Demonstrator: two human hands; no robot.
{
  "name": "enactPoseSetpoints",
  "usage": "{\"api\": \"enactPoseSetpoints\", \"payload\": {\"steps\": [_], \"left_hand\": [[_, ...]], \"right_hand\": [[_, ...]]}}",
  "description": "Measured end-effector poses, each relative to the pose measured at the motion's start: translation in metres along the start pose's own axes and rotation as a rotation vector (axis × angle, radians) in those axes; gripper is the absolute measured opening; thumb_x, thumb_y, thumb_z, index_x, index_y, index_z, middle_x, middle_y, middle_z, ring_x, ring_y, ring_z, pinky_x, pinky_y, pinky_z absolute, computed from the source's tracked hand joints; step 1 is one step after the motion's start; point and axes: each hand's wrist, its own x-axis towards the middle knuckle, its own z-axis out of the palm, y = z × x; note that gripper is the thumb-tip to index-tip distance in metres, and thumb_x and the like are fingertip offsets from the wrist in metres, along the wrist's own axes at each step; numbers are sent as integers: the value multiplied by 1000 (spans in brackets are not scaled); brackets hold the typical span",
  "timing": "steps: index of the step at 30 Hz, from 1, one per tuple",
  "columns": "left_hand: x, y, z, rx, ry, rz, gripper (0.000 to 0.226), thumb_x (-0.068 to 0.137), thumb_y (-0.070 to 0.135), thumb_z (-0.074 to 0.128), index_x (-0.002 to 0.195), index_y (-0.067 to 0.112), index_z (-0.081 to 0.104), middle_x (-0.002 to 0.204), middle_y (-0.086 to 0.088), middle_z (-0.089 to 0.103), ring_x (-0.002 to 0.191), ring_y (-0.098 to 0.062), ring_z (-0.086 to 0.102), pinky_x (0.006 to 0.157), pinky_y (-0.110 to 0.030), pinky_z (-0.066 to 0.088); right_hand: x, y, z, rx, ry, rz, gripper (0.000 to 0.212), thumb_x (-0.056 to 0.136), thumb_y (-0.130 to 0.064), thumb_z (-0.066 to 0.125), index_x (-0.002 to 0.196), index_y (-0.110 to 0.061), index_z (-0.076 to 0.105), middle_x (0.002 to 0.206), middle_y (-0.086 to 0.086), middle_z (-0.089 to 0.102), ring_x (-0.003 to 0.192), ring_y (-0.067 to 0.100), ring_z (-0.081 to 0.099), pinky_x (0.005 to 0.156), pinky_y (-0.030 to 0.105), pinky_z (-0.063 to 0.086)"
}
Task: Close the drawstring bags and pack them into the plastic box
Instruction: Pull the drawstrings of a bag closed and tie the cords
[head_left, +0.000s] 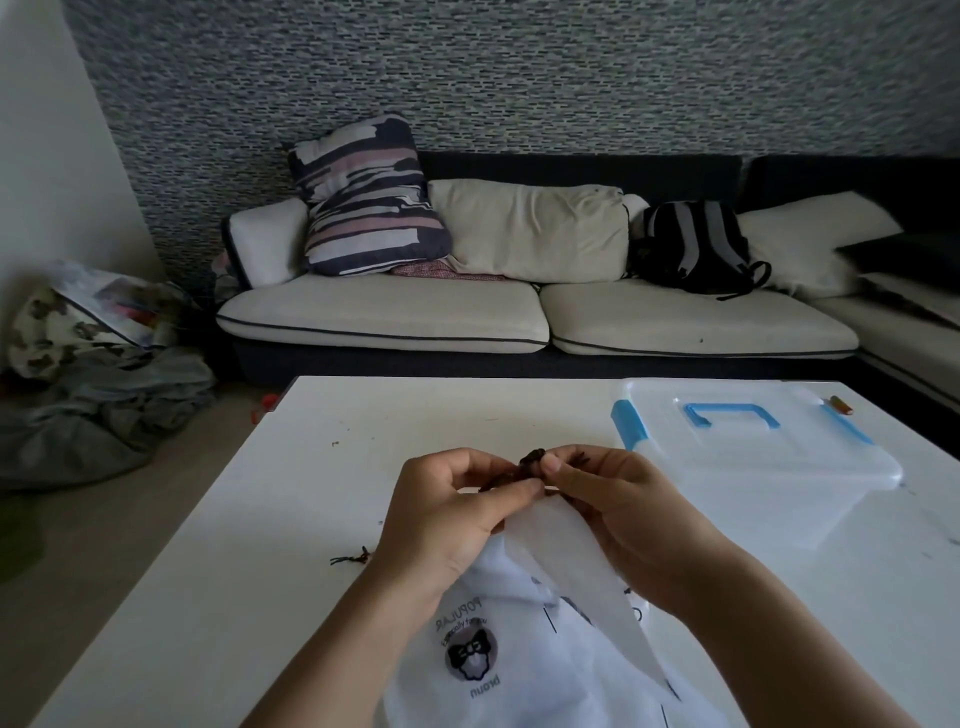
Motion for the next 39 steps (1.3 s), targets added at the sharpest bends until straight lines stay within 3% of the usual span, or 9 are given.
{"api": "enactPoseSetpoints", "payload": {"steps": [3,7,11,14,19,24,31,35,39], "left_hand": [[0,-2,0,112,32,66,17,67,25,91,78,22,78,81,5,77,81,-12,74,85,-41,60],[-2,-3,3,218,105,165,21,67,29,92,74,22,73,77,12,75,70,-6,71,71,-26,57],[0,-7,5,235,119,202,21,67,30,91,72,23,71,76,13,73,71,-7,70,70,-26,57],[0,-9,6,220,122,220,20,69,28,90,71,23,71,76,11,74,71,-6,70,71,-27,57],[-1,-11,8,234,168,286,16,72,24,88,73,21,73,72,12,74,72,1,69,67,-16,53],[-2,-11,10,264,183,299,13,73,29,88,73,22,77,69,15,73,70,2,69,63,-13,52],[-6,-9,8,280,178,299,18,70,32,89,73,18,79,66,11,73,63,-2,70,61,-19,56],[-4,-10,8,311,153,324,8,78,24,84,74,17,81,66,13,73,65,-2,70,62,-24,56],[-2,-14,9,362,175,311,14,81,16,78,67,15,78,59,10,71,58,-5,66,53,-20,49]], "right_hand": [[0,2,-2,34,-2,23,16,88,-12,63,81,-5,75,87,23,69,79,28,68,75,36,56],[3,6,-1,67,17,19,16,90,-10,61,85,-1,73,91,23,71,83,26,69,76,30,59],[5,8,-1,63,29,12,18,83,-16,64,85,-1,73,91,23,72,85,27,69,80,34,59],[6,11,1,86,25,1,17,87,-15,63,84,-1,72,86,22,71,80,27,69,78,36,58],[6,13,6,86,59,-37,17,96,-9,57,91,3,68,86,22,70,74,24,69,65,30,57],[6,15,6,112,41,-29,17,97,-10,56,97,5,65,91,25,69,78,28,68,71,33,58],[8,18,2,-103,106,-95,20,98,-11,58,91,2,71,94,27,72,82,29,69,76,37,56],[9,18,2,-237,189,-151,19,97,-10,61,86,-2,74,81,17,73,71,21,67,59,28,52],[12,22,4,-406,226,-201,16,95,-12,65,84,-10,76,73,1,74,67,7,63,63,19,48]]}}
